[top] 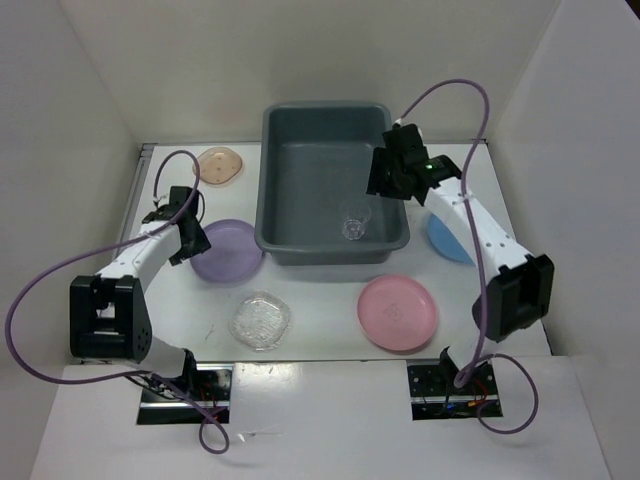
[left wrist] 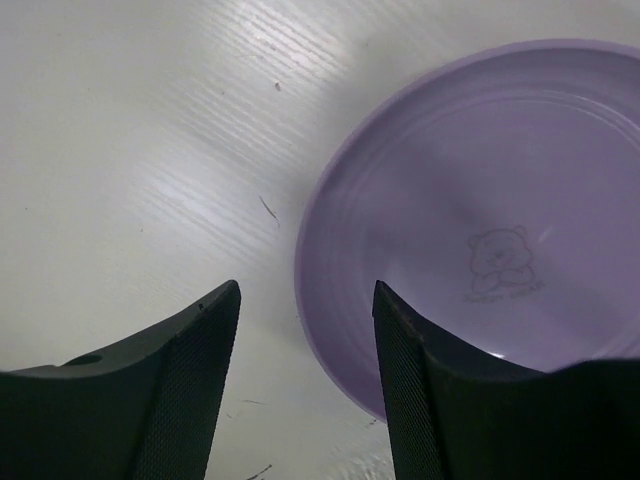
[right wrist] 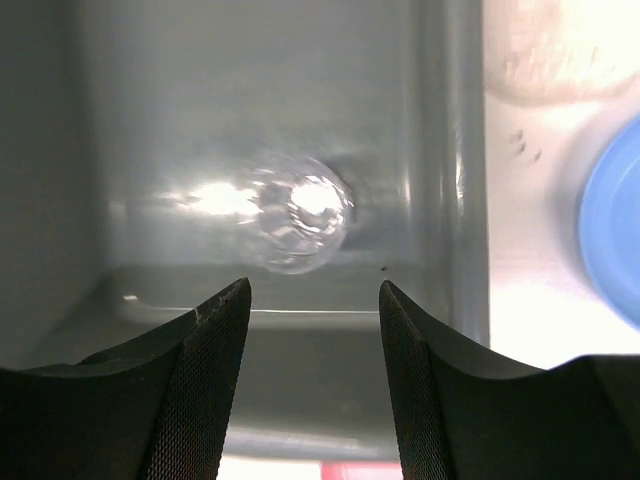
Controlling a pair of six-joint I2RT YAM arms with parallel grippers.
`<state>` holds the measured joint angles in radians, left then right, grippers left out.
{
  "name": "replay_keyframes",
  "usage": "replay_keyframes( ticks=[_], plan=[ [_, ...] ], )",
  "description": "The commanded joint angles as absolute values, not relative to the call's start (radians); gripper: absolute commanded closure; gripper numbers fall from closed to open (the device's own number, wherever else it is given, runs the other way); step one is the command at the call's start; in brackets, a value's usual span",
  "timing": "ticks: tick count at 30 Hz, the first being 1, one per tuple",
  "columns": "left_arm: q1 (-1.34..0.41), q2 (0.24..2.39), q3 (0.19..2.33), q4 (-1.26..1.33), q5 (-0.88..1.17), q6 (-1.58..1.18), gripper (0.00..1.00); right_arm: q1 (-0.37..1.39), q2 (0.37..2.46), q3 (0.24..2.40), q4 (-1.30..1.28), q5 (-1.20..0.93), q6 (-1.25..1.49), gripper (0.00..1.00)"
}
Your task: Place the mixed dishes into the plastic bin
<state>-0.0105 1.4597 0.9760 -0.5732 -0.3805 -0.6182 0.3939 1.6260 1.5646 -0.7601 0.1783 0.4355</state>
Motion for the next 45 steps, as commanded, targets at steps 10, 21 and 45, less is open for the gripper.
replay_keyframes(
  ticks=[10,21,45],
  plan=[
    [0.064,1.623,0.965,-0.537,-0.262,-0.64,0.43,0.388,1.459,1.651,-0.83,0.172,0.394,0.4],
    [0.064,1.687,0.974,-0.517,-0.207,-0.64,0.76,0.388,1.45,1.651,-0.83,0.182,0.394,0.4],
    [0.064,1.283,1.135,-0.755,-0.497,-0.676,1.0,0.388,1.41,1.594,-0.811,0.155,0.403,0.4]
  ],
)
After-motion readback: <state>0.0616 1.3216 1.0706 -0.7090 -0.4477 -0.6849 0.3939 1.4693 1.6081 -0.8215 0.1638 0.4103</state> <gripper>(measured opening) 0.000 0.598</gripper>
